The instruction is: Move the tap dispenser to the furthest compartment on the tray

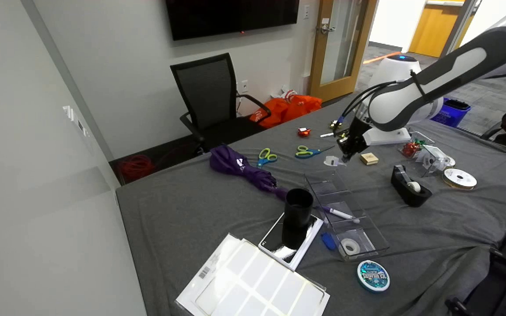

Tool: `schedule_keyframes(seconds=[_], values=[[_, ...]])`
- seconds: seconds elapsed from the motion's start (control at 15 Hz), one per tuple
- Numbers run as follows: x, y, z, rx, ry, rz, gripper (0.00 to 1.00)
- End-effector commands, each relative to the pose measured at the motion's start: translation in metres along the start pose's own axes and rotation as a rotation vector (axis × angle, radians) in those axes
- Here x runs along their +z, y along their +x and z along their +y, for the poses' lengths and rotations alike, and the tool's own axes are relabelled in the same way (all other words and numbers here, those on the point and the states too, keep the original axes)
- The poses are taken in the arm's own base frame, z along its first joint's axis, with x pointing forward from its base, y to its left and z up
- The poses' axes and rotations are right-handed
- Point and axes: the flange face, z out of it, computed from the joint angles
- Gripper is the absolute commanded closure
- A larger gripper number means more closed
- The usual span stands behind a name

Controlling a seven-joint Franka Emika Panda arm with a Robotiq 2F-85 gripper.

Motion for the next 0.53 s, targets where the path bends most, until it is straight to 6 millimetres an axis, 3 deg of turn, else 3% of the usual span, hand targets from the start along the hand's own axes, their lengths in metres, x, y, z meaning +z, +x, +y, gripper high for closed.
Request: schedule_keyframes(seconds=[0.0, 0.47], values=[[0.033, 0.001, -0.01, -0.022, -0.015, -0.027, 0.99], [0.072, -0.006, -0.036, -0.059, 0.033, -0.026, 0.99]])
